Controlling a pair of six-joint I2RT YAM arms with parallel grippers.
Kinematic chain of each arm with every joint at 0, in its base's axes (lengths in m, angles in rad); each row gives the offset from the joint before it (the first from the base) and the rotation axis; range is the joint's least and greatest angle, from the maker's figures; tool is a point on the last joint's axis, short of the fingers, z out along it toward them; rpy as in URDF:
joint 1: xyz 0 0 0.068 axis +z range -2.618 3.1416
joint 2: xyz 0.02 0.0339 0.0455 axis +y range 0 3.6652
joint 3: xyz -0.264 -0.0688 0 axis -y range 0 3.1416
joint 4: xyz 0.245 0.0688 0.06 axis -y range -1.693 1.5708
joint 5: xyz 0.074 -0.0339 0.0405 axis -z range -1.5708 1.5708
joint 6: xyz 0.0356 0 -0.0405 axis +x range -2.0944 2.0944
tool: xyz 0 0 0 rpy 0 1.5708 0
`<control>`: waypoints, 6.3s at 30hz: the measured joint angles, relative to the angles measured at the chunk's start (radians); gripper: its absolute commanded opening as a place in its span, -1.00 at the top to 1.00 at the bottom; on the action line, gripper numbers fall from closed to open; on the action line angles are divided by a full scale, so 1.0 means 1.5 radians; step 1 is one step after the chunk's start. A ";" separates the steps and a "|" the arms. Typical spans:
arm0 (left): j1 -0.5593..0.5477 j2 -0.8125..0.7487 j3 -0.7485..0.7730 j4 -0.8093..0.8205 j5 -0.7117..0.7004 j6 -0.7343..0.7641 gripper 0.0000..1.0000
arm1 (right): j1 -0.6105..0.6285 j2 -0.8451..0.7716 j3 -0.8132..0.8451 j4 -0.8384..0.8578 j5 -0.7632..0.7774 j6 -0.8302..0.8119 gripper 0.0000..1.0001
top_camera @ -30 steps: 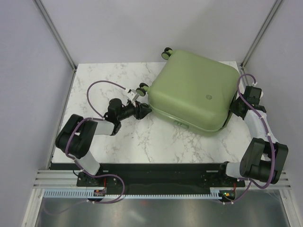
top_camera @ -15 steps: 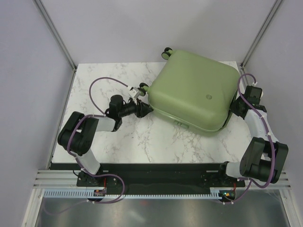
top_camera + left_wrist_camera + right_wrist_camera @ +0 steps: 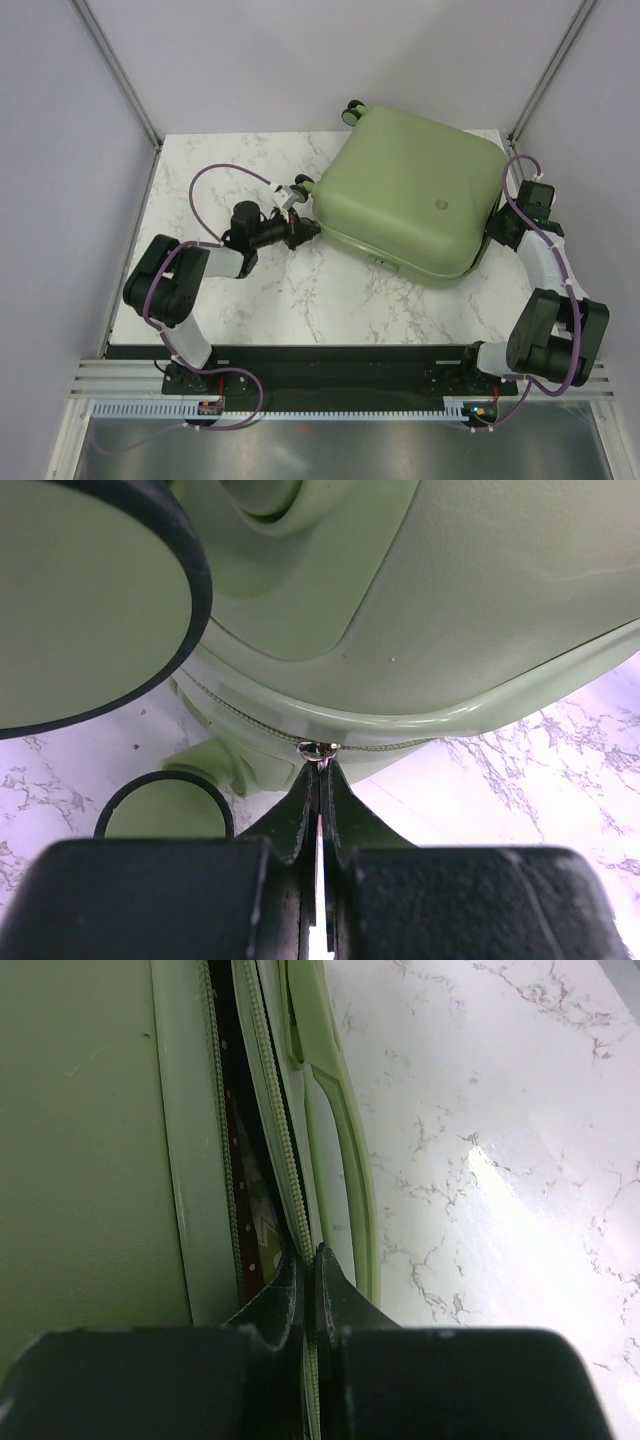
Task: Pack the luggage
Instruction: Zip the luggage at the center of the board.
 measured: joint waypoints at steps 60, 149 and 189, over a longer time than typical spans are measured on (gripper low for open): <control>-0.349 -0.331 -0.100 -0.360 -0.304 -0.009 0.95 | -0.027 0.017 -0.047 0.150 0.025 0.045 1.00; 0.005 -0.085 0.340 -0.656 0.184 0.205 -0.90 | -0.004 0.356 0.304 0.158 -0.066 0.006 1.00; -0.094 0.063 0.522 -0.854 0.184 0.245 0.95 | -0.032 0.390 0.420 0.024 0.077 -0.035 -0.96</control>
